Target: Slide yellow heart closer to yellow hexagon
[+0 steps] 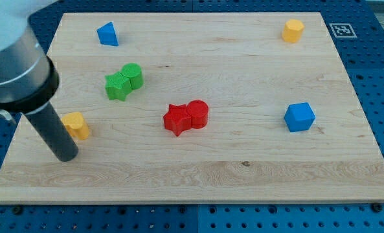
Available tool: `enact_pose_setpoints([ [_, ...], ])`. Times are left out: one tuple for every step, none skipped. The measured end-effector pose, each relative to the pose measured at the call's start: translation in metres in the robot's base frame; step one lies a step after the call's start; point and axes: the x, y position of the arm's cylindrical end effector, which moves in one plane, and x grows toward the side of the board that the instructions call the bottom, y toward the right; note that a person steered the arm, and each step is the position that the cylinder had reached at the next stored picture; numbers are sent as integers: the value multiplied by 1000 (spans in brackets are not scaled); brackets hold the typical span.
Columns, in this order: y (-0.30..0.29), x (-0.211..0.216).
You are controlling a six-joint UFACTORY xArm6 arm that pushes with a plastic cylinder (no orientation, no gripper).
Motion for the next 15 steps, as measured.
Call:
enact_pose_setpoints([
  [-2, -12],
  [-6, -19],
  [-9, -26],
  [-9, -36],
  [-19, -49],
  [-32, -53],
  [-30, -53],
  [-11, -53],
  [4, -53],
  [18, -53],
  [27, -53],
  [35, -51],
  [43, -46],
  [50, -46],
  [62, -46],
])
